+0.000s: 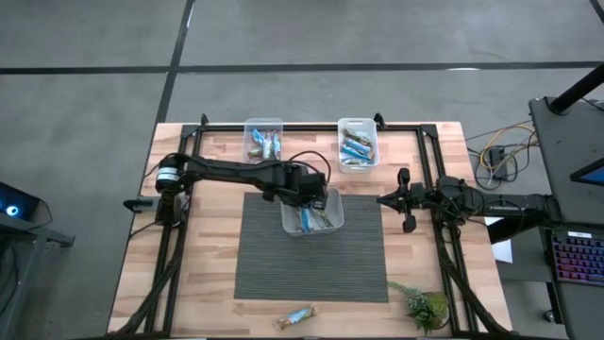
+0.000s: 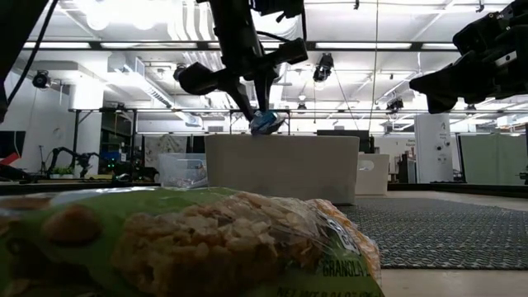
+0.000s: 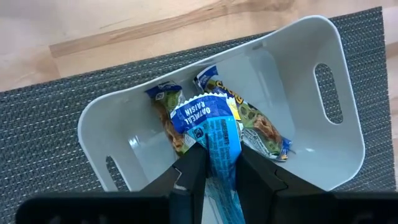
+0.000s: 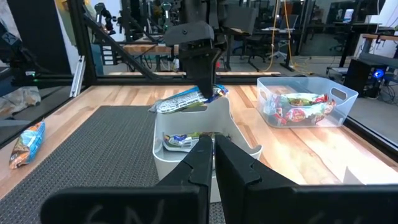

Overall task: Pick and place Granola Bars by type
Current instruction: Put the blue granola bar into the gray bin

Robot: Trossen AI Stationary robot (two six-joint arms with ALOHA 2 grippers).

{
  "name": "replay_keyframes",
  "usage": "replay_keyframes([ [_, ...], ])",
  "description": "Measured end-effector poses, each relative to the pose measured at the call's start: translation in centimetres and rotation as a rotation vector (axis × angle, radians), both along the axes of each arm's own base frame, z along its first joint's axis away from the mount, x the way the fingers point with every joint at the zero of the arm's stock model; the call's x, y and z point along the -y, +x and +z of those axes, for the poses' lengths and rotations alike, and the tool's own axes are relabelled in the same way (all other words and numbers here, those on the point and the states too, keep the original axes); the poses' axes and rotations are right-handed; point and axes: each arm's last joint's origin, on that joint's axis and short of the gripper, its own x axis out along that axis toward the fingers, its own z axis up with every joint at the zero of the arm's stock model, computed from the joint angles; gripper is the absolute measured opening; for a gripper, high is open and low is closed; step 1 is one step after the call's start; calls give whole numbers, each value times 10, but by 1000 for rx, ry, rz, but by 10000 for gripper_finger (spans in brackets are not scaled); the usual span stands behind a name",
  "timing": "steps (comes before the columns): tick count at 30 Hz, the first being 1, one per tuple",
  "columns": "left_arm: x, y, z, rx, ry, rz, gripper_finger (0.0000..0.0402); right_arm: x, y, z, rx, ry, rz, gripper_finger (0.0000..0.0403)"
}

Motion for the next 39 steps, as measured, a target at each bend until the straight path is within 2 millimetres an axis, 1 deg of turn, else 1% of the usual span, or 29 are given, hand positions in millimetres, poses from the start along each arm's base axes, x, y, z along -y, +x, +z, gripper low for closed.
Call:
replay_keyframes([
  [14,-8,-2,0,-18,3,-46,59,0,0,0,0,0,0,9],
  [25,-9,-2,0,-24,-8,-95,61,0,0,0,0,0,0,9],
  [39,-9,-4,-2,-38,-17,-102,103,0,0,0,0,0,0,9],
])
